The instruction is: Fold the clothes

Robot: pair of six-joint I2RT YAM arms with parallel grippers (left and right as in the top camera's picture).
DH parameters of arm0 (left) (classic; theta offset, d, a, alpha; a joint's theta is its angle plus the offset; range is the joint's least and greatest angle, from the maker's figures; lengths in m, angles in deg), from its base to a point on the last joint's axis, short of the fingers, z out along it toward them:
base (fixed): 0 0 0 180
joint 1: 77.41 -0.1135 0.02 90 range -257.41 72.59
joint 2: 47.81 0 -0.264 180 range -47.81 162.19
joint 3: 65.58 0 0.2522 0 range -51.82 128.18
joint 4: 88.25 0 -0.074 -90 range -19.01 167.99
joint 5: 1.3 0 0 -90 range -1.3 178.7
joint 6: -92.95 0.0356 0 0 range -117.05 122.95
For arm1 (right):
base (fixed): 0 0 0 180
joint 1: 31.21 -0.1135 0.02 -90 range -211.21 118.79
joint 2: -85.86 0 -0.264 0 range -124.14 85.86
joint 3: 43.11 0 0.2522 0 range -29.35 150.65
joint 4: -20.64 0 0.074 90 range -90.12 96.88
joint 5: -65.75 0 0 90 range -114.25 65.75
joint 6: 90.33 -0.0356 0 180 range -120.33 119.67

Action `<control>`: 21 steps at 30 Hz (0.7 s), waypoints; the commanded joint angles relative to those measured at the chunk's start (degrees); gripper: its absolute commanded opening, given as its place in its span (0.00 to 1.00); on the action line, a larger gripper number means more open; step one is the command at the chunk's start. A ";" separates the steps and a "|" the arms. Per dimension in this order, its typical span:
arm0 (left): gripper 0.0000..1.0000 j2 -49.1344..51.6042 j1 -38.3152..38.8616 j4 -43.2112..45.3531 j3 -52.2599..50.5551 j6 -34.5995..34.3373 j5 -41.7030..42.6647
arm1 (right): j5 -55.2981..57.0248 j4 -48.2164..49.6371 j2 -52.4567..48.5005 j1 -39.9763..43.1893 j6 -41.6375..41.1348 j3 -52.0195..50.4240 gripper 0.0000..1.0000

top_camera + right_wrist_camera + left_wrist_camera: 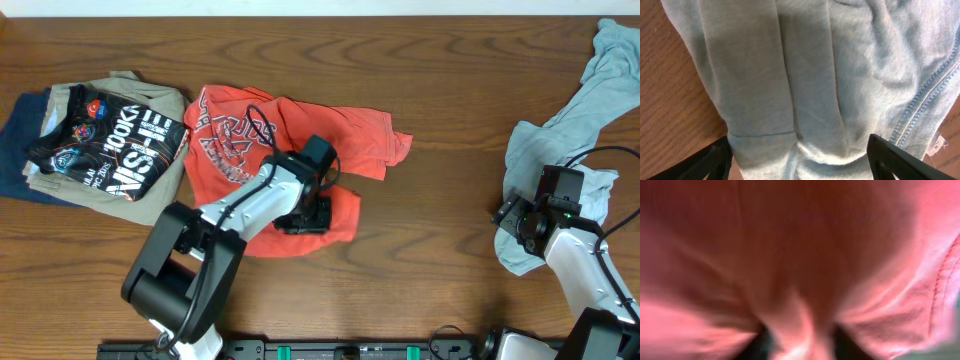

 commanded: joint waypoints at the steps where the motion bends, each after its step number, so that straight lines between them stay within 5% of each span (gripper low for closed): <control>1: 0.06 3.32 1.33 -5.46 -1.73 -0.50 2.40 | 0.42 0.98 -0.28 0.63 0.70 -0.07 0.84; 6: 0.06 3.26 1.33 -15.30 -1.73 3.30 2.34 | 5.29 5.38 -0.28 0.76 4.13 -0.07 0.80; 10: 0.06 2.32 1.27 -17.57 -1.73 3.52 -0.15 | 12.98 5.53 -0.28 2.78 -0.83 -0.07 0.75; 14: 0.06 0.02 0.20 -17.14 -1.73 -0.74 -6.82 | 0.24 8.24 -0.26 5.25 3.56 0.04 0.70; 17: 0.06 -2.58 -1.44 -14.91 -1.73 -1.53 -8.52 | -19.78 12.52 -0.15 5.14 14.12 0.61 0.45; 19: 0.06 -4.74 -2.64 -12.92 -1.73 -1.53 -8.59 | -29.44 15.72 -0.07 4.74 17.05 0.74 0.20; 21: 0.07 -7.37 -4.00 -10.67 -1.73 -1.62 -8.61 | -34.16 18.93 -0.07 4.09 17.79 0.74 0.07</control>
